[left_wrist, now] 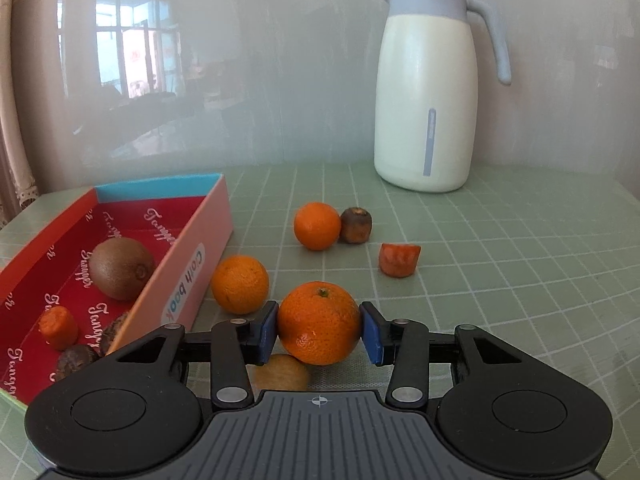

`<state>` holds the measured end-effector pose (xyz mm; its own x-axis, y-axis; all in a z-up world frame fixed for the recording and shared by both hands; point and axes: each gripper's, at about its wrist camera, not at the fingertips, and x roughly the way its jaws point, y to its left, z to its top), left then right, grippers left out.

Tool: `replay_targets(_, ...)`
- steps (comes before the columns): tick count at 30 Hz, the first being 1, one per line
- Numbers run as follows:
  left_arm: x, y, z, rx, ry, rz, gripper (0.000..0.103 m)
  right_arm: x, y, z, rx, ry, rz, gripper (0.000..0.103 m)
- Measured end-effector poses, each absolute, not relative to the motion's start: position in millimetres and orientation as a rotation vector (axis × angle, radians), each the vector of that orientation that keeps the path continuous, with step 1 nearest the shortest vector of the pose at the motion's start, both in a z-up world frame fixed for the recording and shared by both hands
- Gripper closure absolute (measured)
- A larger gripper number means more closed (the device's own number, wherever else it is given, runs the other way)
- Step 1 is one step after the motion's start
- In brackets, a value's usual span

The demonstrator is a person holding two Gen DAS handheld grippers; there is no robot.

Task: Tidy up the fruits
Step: 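Carry the mandarin into the red box and open the left gripper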

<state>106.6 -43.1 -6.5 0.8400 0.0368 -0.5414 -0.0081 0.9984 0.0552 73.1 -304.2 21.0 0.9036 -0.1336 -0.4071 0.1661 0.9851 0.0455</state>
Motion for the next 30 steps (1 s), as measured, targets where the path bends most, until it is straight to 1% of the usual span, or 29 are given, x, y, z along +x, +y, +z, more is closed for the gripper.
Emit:
replay_targets(14, 70.9, -9.8, 27.2, 0.035, 0.464, 0.029, 0.059, 83.4, -266.0, 20.6, 0.051, 0.433, -0.094, 0.038)
replay_targets(30, 55.5, 63.6, 35.7, -0.001, 0.435, 0.17, 0.059, 92.5, -213.7, 18.8, 0.031, 0.444, -0.012, 0.038)
